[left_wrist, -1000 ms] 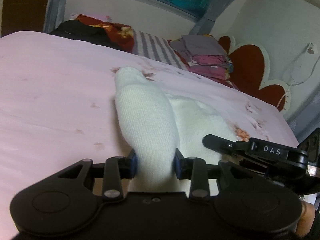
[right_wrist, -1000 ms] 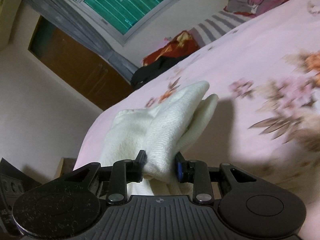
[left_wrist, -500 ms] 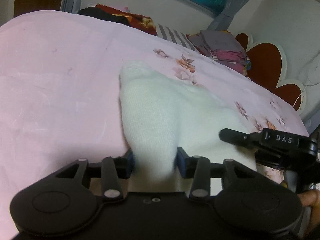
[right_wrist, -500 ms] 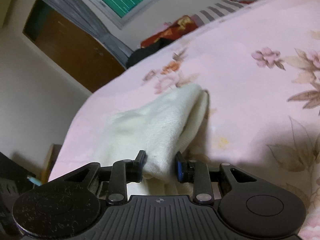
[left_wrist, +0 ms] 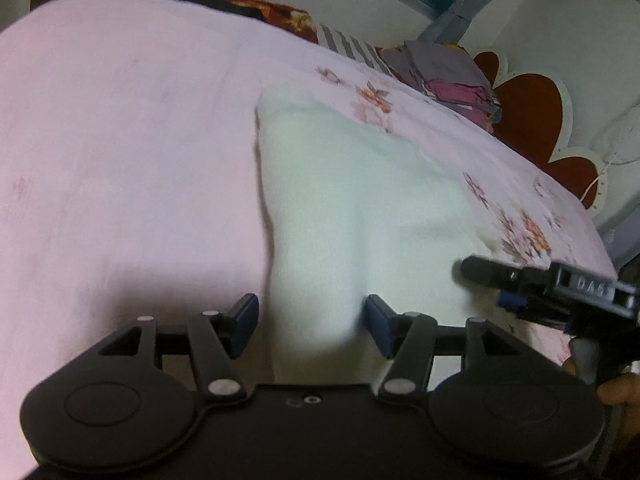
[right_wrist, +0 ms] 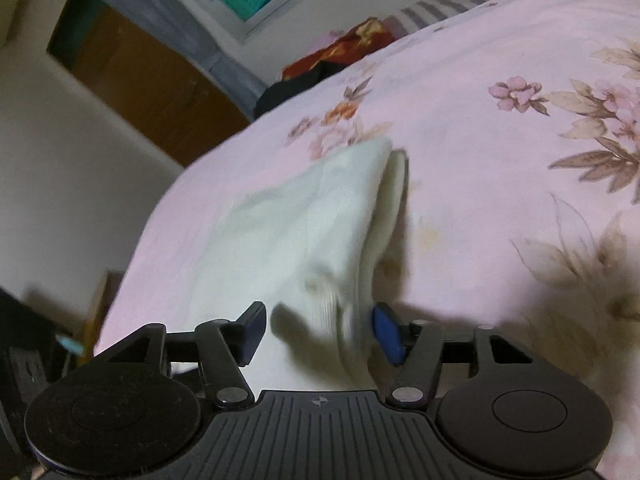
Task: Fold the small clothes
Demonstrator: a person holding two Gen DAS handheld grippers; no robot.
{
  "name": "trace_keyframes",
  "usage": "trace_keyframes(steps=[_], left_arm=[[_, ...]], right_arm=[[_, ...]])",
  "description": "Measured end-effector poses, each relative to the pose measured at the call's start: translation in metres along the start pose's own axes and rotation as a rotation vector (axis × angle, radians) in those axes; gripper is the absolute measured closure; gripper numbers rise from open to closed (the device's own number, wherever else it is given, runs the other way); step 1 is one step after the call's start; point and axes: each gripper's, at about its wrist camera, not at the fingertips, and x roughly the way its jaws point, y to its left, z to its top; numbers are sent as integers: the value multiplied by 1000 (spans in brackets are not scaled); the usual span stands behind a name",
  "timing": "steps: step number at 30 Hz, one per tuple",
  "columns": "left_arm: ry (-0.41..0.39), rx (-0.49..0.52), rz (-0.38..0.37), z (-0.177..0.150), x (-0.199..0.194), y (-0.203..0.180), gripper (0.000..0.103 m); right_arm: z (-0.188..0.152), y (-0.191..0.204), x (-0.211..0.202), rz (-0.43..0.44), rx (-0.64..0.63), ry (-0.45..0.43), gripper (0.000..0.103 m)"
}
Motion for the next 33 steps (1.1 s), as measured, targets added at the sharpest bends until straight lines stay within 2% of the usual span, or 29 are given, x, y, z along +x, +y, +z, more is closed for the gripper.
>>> trace_keyframes(steps=[4,7,9,11,12,15,18,20,21,23,25,29,33], left_arm=[[21,-16,-34,-17,-8,2,49],[11,-30,-40,-28,-10,2,55],[7,-61,-49,-33,-11,4,64],[5,-75,-48,-38,-13,5,74],[8,-75,-47,-39,-13,4,78],[7,-69,-54,-36,-19,-2,86],[2,-50,-93,-33,-33,-4,86],[29,-22,-83,-38,-29,-1,85],[51,1,-52,-41,-21,0,84],[46,22,-38,-45,-18,1,80],[41,33,-14,-41,-22,-4,73],[-14,58,19,-35,-39,-9,75],[-112,110,45,-16,-51,-19,75]], right_arm=[[-22,-5,-7,3,-17,62,45],[-38,-9,-16,8,-17,75,45],[-44,-9,-21,20,-9,83,45],[-48,-6,-23,17,-20,102,62],[-51,-6,-22,11,-20,123,78],[-55,-11,-26,29,37,150,88],[-51,-11,-35,81,85,161,90],[-48,-11,-42,92,82,160,91],[-49,-12,-42,60,68,171,91],[-54,-16,-32,-6,35,209,91],[-52,-14,-32,-5,43,203,90],[-45,-7,-45,-16,11,155,89],[-25,9,-63,-28,-47,39,89]])
